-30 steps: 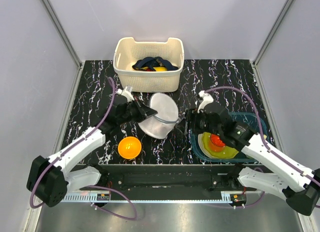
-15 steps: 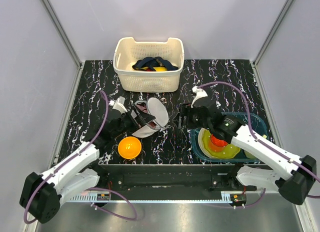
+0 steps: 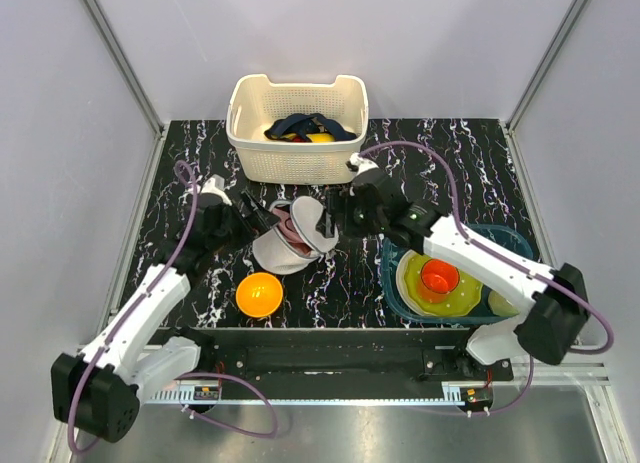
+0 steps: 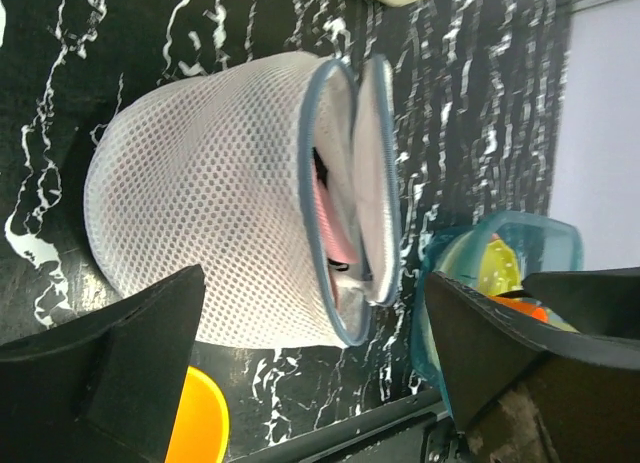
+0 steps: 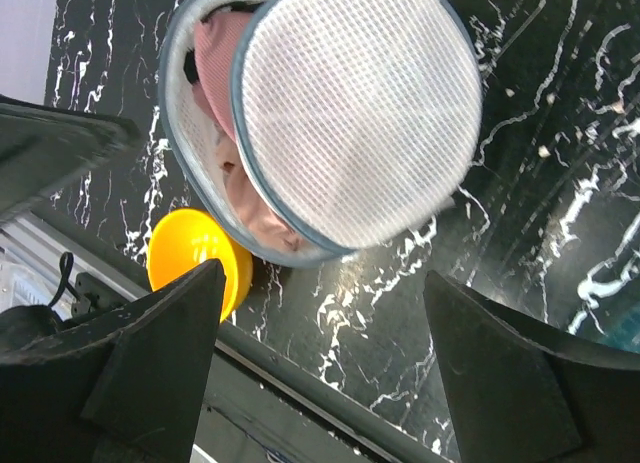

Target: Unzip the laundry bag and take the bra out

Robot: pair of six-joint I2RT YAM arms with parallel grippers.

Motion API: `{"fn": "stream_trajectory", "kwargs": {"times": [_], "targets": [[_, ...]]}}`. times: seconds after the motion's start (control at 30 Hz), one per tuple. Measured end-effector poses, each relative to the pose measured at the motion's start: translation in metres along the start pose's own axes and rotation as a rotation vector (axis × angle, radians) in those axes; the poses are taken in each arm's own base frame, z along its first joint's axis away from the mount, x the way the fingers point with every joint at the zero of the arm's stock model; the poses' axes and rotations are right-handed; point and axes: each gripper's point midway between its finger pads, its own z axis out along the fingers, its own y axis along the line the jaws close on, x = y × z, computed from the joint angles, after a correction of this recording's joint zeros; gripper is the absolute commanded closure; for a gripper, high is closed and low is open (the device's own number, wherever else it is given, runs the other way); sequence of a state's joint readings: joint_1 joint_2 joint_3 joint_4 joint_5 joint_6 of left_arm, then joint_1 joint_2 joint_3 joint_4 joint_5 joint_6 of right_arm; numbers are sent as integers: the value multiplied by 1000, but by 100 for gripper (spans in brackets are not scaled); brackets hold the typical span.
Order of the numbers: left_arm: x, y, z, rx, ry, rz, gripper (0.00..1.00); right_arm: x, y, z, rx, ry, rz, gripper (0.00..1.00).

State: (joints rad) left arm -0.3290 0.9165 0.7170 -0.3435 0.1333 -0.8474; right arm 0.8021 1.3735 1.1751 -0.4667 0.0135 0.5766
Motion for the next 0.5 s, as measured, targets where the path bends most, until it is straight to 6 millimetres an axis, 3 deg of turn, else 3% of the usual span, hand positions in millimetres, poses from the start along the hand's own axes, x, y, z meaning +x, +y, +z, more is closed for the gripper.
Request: {"fn": "stream_trajectory", "kwargs": {"times": [0.07,0.17,0.2,0.23,0.27,0.3,0.37,0.4,0.43,0.5], "targets": [[5,7,8,-37,39,9,14,-7,8,11,-4,3,-7,9],[15,22,23,-92,98,20,44,-13,20,31,-8,19,-25,8],[18,25,26,-106,112,21,59,-15,23,38,-10,25,-30,8],[19,28,29,-116,121,21,82,-16,28,45,-17,35,-34,9],[21,30,31,-123,129,17,91,-16,32,53,-25,49,-38,9],[22,31,32,-128,134,16,97,-17,37,63,-33,61,-41,10],[23,32,33,-128,140,20,100,-13,41,79,-40,86,-45,17],[23,32,33,-126,140,20,100,-9,40,87,-33,99,-48,25],[22,31,33,-122,136,20,100,-4,36,94,-23,114,-51,41],[20,28,34,-108,131,21,100,7,28,104,3,145,-52,86]]}}
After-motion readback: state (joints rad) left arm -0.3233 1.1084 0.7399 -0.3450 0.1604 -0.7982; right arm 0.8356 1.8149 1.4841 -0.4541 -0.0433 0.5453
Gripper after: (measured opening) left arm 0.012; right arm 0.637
